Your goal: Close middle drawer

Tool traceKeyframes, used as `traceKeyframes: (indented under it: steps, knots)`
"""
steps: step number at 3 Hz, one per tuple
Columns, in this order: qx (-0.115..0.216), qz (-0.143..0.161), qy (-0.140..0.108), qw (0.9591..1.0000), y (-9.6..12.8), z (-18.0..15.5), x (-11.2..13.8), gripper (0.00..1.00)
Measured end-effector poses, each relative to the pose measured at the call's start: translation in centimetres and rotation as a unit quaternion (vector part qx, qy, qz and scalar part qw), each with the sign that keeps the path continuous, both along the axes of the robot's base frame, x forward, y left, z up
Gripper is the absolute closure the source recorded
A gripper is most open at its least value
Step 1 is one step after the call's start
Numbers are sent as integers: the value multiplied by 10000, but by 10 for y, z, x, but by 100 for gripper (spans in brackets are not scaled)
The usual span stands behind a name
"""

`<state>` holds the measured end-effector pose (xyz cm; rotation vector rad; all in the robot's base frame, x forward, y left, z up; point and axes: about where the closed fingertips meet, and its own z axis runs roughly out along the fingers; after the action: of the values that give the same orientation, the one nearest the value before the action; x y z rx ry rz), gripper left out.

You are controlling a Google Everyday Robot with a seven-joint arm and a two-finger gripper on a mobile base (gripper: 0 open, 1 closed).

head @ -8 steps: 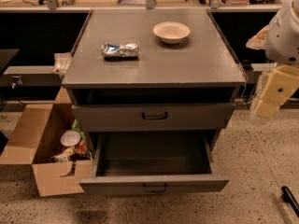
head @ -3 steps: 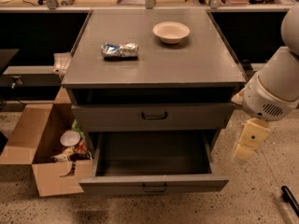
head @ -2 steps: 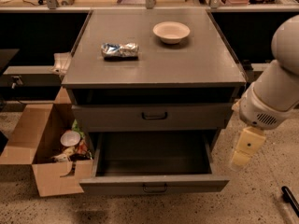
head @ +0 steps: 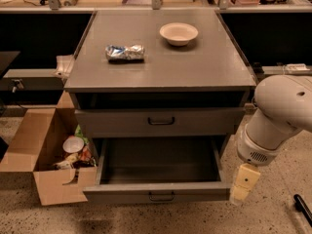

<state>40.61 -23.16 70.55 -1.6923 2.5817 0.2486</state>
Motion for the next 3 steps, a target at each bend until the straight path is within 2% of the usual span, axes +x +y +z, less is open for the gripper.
traceKeyframes:
  steps: [1, 3]
  knots:
    - [4, -3, -1, 10000, 0, 0, 0, 0]
    - [411, -243, 73, 9988, 0, -108, -12, 0]
